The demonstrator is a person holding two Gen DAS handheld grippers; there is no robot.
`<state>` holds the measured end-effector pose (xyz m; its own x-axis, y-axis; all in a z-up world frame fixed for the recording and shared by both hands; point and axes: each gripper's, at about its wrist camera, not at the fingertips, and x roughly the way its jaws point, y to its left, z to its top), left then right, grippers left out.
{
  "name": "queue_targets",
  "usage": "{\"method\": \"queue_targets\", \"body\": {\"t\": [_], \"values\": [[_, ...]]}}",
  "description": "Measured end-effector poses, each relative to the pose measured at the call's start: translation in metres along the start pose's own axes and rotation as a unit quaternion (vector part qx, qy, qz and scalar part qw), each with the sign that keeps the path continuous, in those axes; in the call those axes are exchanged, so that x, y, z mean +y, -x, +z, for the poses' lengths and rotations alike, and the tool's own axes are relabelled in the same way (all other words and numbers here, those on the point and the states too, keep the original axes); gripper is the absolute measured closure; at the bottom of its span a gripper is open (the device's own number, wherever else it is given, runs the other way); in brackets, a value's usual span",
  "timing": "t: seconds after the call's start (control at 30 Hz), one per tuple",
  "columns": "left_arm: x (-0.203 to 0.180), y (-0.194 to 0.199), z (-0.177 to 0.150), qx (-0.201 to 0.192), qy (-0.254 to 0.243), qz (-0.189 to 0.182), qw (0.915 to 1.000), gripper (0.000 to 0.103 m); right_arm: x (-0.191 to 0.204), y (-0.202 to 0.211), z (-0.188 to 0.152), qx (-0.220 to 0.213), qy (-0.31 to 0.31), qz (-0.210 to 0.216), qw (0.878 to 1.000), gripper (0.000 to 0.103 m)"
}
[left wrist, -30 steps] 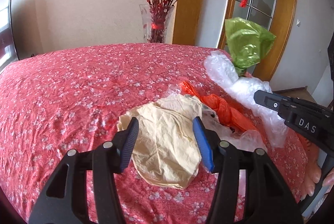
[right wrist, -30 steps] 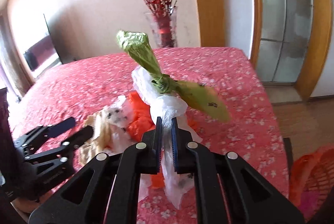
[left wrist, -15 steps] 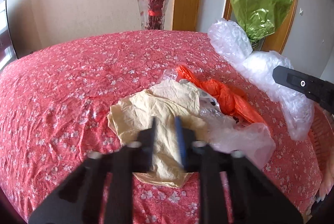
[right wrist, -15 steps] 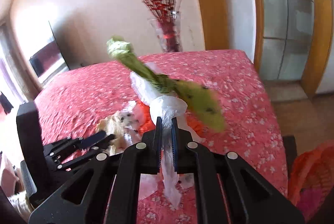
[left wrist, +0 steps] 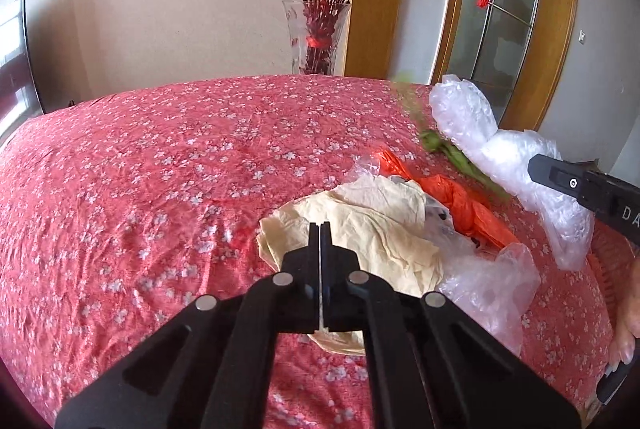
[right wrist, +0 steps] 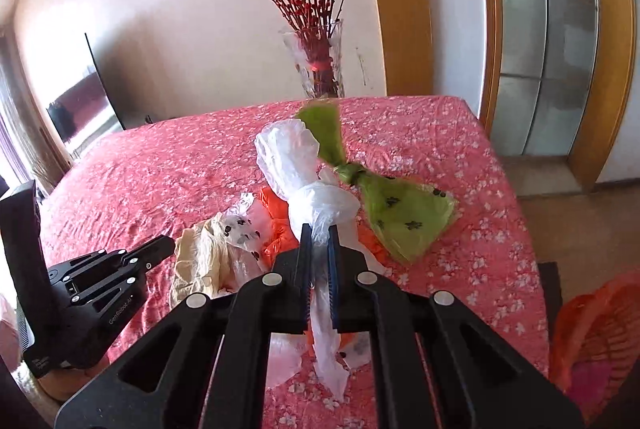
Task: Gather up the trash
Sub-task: 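Grasp the beige paper bag with the left gripper while the right gripper holds the white bag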
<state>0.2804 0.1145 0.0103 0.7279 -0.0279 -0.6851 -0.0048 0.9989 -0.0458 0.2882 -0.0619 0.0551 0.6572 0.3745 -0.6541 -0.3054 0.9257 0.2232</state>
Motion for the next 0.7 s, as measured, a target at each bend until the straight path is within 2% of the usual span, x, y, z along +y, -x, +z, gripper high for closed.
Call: {"method": "queue_targets", "body": {"t": [0.07,0.13,0.2,0.23,0.33,0.43,0.6,0.63,0.67,0.7], "values": [[-0.001,0.0,-0.002,0.001,0.001,-0.004,1.0,0.092,-0.003,0.003,0.0,-0.002,-0.003,-0.001,1.0,0.096],[-0.003,0.0,-0.002,-0.001,0.003,-0.006,1.0,0.071,-0.006,0.004,-0.001,-0.004,-0.007,-0.004,1.0,0.096],[-0.007,0.0,-0.002,-0.004,0.002,-0.008,1.0,0.06,-0.01,0.006,-0.002,-0.003,-0.013,-0.01,1.0,0.096],[-0.011,-0.001,-0.003,-0.004,-0.001,-0.011,0.9999,0.056,-0.012,0.005,-0.002,-0.002,-0.016,-0.011,1.0,0.096],[-0.023,-0.006,-0.006,0.0,-0.023,0.002,0.9997,0.052,-0.017,0.005,-0.004,0.003,-0.024,-0.015,1.0,0.096],[-0.022,-0.02,-0.008,0.029,-0.028,0.022,0.999,0.05,-0.02,0.004,-0.007,0.006,-0.025,-0.018,1.0,0.096],[-0.003,-0.04,-0.01,0.087,0.003,0.027,0.9958,0.051,-0.024,0.003,-0.008,0.01,-0.032,-0.016,0.999,0.096],[-0.003,-0.04,-0.01,0.084,-0.001,0.03,0.996,0.058,-0.025,0.003,-0.009,0.01,-0.033,-0.015,0.999,0.096],[-0.004,-0.041,-0.01,0.085,-0.006,0.033,0.9958,0.06,-0.025,0.003,-0.009,0.01,-0.034,-0.015,0.999,0.096],[-0.006,-0.041,-0.009,0.083,-0.014,0.024,0.9962,0.08,-0.026,0.004,-0.009,0.01,-0.036,-0.013,0.999,0.096]]}}
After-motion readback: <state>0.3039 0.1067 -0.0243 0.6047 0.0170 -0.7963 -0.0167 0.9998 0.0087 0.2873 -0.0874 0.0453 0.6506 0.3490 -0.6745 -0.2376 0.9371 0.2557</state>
